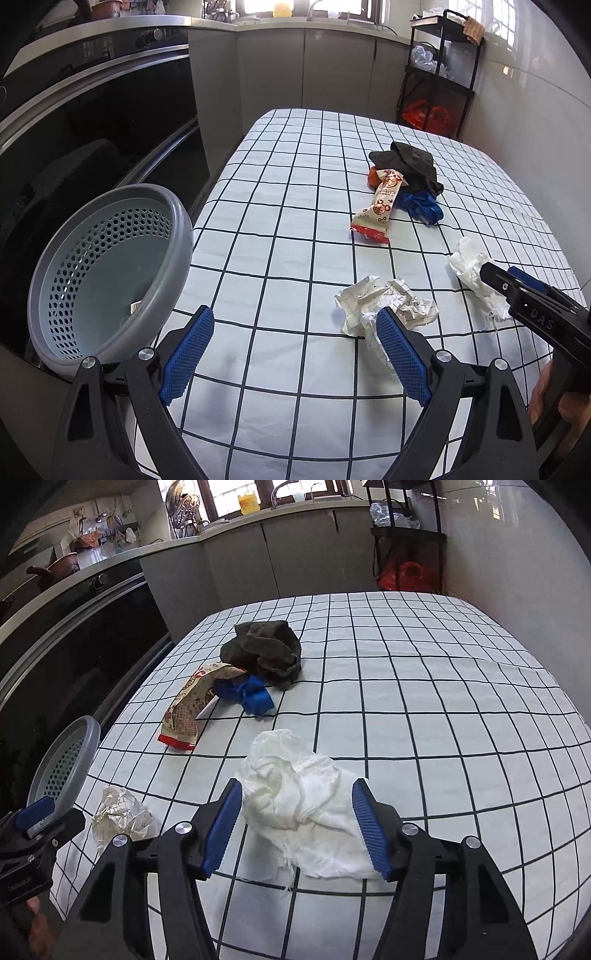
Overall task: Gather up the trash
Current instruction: 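Grasp the white tissue with the right tool while the left tool grasps the crumpled foil, then carry the tissue and crumpled foil over the wastebasket with both tools, then open both tools to drop the tissue and foil into the wastebasket, then move both tools back over the table toward the snack wrapper and strap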
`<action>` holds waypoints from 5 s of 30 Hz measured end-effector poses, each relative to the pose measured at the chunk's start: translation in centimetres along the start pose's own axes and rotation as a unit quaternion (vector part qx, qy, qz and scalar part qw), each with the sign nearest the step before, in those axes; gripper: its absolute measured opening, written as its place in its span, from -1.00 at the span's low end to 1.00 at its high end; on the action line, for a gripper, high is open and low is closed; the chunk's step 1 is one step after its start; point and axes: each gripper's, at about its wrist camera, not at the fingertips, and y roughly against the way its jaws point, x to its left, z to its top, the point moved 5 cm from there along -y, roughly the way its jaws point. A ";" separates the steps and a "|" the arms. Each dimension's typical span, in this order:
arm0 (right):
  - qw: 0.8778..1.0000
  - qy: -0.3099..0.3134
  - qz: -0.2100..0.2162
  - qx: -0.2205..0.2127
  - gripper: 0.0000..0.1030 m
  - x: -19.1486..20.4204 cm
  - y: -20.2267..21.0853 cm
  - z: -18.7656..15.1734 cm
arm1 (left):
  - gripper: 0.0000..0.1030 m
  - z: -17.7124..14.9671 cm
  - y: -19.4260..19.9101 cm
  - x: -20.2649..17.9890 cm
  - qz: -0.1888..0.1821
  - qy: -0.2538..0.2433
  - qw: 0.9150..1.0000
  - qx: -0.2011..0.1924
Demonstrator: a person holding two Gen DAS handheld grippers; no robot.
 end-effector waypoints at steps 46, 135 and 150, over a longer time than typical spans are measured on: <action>0.999 -0.006 0.049 -0.010 -0.92 4.1 6.3 -2.4 | -0.20 0.1 2.7 2.8 -0.015 0.014 1.000 -0.007; 0.982 0.092 0.165 -0.028 0.11 23.9 -0.5 4.9 | 0.61 2.7 3.6 19.2 0.078 0.111 0.991 -0.022; 0.997 0.008 -0.023 -0.069 0.18 5.5 -0.2 8.9 | 0.72 7.2 -1.5 3.2 -0.017 0.005 1.000 -0.022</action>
